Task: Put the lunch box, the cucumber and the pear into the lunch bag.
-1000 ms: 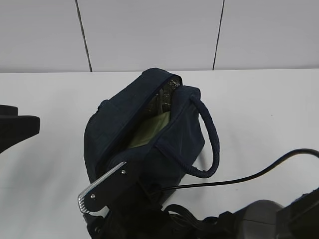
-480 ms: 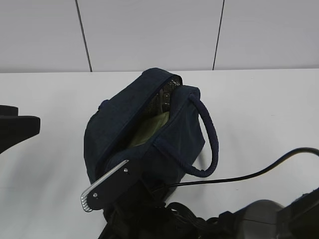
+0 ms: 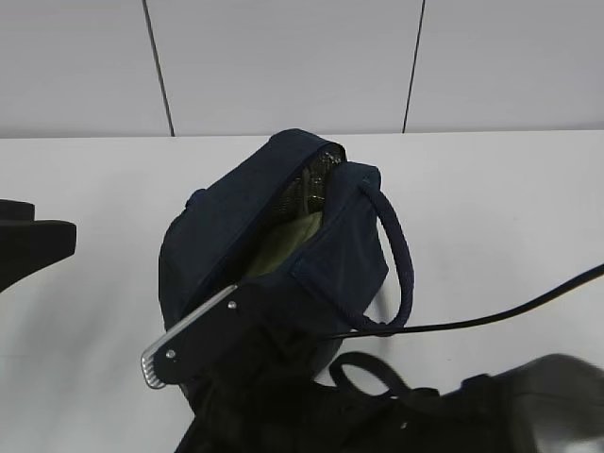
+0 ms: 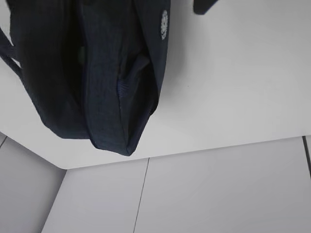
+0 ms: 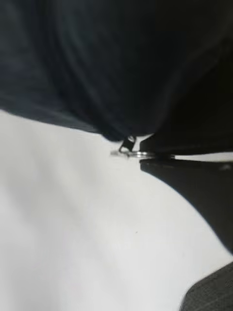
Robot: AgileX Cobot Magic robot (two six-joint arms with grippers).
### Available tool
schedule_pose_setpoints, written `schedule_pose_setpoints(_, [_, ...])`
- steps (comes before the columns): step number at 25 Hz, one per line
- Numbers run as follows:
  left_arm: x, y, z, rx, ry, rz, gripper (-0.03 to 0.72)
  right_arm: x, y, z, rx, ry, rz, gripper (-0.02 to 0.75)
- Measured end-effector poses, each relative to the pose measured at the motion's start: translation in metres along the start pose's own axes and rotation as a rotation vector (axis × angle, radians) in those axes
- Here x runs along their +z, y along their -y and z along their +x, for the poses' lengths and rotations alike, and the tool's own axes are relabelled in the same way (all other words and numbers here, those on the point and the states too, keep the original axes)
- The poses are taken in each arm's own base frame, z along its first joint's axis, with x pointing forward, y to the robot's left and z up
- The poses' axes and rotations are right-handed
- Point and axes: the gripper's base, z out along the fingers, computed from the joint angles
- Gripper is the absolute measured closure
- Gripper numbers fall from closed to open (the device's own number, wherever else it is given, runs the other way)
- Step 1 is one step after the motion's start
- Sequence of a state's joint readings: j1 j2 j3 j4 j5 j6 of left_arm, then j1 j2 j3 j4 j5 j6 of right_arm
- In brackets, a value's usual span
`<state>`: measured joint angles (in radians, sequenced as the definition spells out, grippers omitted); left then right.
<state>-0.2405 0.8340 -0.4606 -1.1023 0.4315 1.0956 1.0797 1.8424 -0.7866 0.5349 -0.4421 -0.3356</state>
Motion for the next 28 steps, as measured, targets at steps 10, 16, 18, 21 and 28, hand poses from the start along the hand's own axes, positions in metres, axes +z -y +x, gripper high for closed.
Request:
schedule_pose_setpoints(10, [0.0, 0.0, 0.001, 0.008, -0.006, 0.003, 0.381, -0.049, 0.005, -0.047, -0.004, 0.111, -0.004, 0.738])
schedule_pose_setpoints(16, [0.0, 0.005, 0.002, -0.008, -0.018, 0.05, 0.408, -0.062, 0.011, -0.058, -0.026, 0.121, 0.054, 0.738])
schedule_pose_setpoints(18, [0.0, 0.007, 0.003, 0.012, -0.029, 0.074, 0.412, -0.063, 0.012, -0.065, -0.023, 0.134, 0.067, 0.738])
schedule_pose_setpoints(21, [0.004, 0.01, 0.007, 0.044, -0.078, 0.133, 0.412, -0.067, 0.012, -0.078, -0.034, 0.158, 0.08, 0.738])
schedule_pose_setpoints(28, [0.033, 0.005, 0.022, 0.113, -0.208, 0.231, 0.41, -0.074, 0.015, -0.093, -0.046, 0.18, 0.123, 0.738])
